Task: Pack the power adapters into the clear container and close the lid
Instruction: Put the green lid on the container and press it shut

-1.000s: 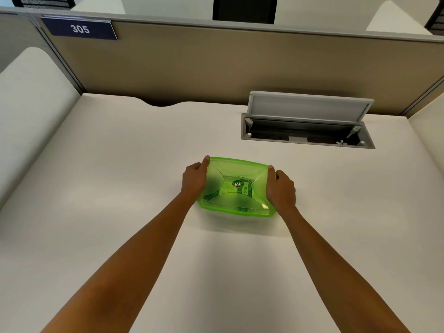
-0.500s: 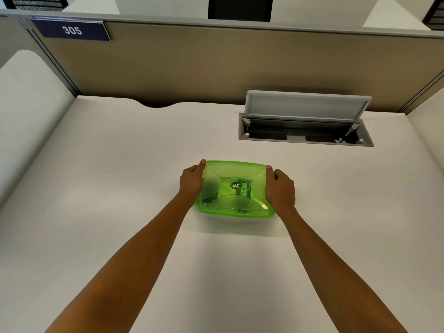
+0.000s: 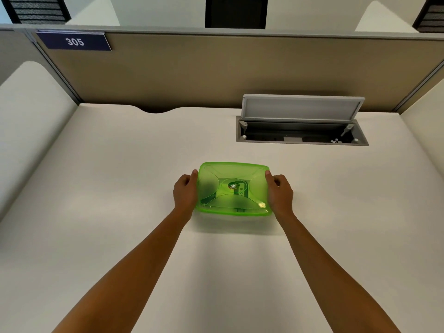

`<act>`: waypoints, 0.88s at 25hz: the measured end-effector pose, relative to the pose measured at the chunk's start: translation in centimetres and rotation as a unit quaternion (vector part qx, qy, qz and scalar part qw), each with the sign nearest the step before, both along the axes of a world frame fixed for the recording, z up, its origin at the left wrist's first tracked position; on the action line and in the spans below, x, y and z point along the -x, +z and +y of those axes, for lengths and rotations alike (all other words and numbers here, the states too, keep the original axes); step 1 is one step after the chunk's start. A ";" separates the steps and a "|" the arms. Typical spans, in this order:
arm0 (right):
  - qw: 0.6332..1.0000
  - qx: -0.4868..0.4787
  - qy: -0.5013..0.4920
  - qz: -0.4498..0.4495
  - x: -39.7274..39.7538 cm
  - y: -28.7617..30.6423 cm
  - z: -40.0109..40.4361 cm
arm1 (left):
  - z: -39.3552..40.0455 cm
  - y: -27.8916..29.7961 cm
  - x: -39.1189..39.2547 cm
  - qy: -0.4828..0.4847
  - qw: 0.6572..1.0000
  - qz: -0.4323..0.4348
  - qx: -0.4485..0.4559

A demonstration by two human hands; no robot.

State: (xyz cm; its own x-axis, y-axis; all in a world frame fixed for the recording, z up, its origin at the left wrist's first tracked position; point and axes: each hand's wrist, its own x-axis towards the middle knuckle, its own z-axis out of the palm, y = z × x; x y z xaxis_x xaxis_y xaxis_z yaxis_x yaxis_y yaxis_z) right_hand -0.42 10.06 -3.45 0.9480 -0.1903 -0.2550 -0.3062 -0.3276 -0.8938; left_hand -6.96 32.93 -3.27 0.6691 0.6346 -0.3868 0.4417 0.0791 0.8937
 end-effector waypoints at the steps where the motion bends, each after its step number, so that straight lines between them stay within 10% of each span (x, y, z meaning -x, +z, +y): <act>1: 0.999 -0.032 -0.010 -0.006 0.6 -0.3 -0.2 | -0.1 -0.3 0.6 0.005 1.000 -0.010 0.024; 8: 0.980 -0.186 -0.067 0.005 1.5 -0.9 0.7 | -2.5 -0.5 1.2 0.077 0.979 -0.043 0.184; 22: 0.984 -0.152 -0.086 -0.019 -9.1 0.1 2.9 | -1.8 0.6 -9.6 0.071 0.985 -0.091 0.130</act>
